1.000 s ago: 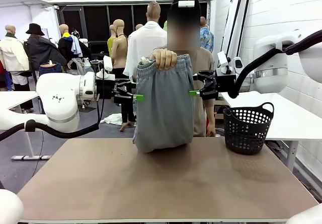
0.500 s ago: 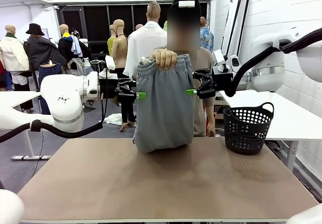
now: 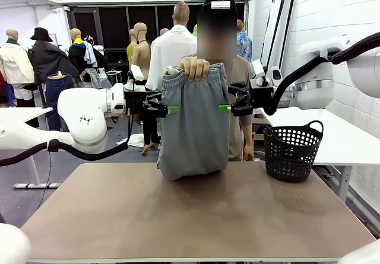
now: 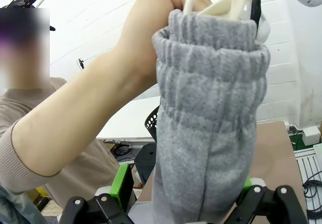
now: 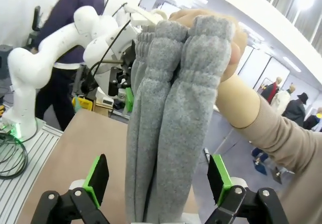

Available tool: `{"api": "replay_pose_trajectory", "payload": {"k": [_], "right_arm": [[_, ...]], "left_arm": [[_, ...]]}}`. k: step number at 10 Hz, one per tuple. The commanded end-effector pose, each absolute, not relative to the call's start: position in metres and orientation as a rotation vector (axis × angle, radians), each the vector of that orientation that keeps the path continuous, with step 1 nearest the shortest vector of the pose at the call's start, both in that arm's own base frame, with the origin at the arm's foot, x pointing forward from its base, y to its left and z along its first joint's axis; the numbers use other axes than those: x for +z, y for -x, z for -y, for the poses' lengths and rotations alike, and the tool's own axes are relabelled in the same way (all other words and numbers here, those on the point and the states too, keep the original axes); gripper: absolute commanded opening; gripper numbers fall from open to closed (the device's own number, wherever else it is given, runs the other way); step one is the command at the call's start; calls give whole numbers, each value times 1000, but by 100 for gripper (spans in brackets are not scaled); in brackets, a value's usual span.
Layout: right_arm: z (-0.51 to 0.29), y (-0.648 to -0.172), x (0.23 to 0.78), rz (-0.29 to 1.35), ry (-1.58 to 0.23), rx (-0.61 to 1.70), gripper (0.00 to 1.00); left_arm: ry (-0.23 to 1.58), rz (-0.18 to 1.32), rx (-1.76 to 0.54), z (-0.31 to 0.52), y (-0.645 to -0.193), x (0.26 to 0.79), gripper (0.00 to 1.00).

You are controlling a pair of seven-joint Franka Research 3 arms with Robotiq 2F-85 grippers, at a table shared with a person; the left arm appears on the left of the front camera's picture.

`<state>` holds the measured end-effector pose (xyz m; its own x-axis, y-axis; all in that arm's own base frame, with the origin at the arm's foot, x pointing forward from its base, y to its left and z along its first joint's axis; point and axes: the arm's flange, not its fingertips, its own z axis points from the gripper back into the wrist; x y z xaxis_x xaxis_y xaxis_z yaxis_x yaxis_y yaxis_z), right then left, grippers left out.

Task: Fold the training pants.
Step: Grab both ends of the Training pants handed by a person.

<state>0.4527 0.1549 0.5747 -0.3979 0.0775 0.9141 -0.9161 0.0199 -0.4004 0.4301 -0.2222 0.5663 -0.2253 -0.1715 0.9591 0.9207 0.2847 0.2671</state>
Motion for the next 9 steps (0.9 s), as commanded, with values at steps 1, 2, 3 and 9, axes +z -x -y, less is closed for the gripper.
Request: {"api": "replay_pose_trajectory", "payload": {"k": [1,2,3,9], "right_arm": [[-160,-463,580,1527,-923,1481,100],[-160,-467,580,1531,-925,1470,100],[-161,-470,580,1533,-921,1463,100],[-160,-481,570,1456,-979,1411,78]], "left_arm": [[747,1431,-1182,233,-435,567,100],[746,1437,-1176,234,-435,566,100],[747,1440,-1173,236,-435,566,100],[770,1445,-1186,247,-429,573,100]]}}
